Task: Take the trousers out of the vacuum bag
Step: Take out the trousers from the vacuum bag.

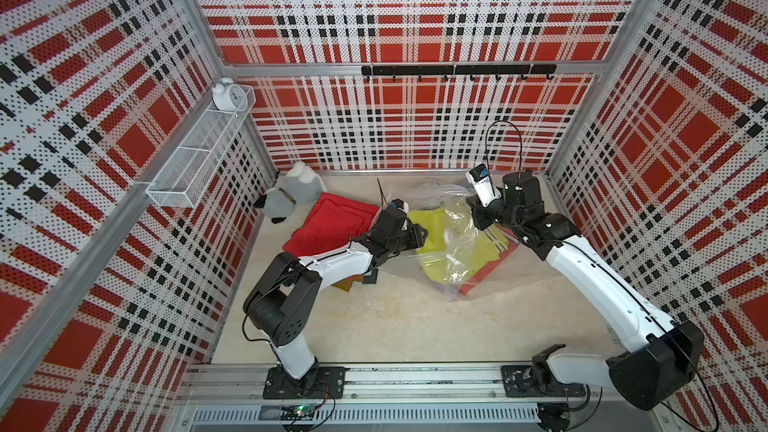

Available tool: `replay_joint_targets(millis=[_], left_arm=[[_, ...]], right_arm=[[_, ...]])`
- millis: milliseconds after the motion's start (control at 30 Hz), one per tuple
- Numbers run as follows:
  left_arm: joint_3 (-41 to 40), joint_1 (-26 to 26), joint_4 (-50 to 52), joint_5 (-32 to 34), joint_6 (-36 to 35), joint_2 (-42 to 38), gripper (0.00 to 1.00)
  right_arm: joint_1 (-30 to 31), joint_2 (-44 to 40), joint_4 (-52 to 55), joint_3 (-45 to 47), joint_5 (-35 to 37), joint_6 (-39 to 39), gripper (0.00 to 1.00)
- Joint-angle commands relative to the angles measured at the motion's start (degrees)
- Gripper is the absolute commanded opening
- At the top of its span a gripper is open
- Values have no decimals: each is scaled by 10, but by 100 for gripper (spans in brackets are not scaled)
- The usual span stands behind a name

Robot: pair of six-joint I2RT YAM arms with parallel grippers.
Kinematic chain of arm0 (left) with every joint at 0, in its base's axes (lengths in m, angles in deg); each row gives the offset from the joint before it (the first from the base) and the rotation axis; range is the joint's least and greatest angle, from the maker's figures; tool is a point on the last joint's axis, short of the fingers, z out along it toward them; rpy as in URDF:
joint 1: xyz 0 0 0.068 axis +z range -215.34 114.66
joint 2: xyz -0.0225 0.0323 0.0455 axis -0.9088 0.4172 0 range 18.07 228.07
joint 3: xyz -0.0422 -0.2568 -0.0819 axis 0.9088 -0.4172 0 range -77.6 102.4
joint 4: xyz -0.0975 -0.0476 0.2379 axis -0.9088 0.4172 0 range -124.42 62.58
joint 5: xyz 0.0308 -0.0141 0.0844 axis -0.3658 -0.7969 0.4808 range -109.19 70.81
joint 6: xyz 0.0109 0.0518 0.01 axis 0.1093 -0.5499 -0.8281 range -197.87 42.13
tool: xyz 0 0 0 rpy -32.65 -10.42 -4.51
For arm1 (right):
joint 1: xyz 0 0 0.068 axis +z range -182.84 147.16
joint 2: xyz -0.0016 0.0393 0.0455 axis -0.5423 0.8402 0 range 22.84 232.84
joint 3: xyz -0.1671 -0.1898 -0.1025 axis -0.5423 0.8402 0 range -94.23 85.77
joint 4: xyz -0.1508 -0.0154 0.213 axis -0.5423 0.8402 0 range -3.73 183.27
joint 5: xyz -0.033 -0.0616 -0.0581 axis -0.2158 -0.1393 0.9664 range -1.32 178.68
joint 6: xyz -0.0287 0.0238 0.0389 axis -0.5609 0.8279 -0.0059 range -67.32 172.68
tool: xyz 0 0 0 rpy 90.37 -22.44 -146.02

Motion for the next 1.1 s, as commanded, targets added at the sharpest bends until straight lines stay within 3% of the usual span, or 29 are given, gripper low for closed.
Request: replay_joint_targets(millis=[0, 633, 1067], left_arm=[[-10, -16, 25, 37, 6, 0, 49], [3, -43, 83, 76, 10, 42, 53], [6, -47, -47, -51, 10, 68, 58]], right_arm=[[-2, -1, -25, 10, -1, 4, 0], [-2, 0, -33, 13, -6, 2, 0], [-2, 0, -33, 14, -5, 2, 0]])
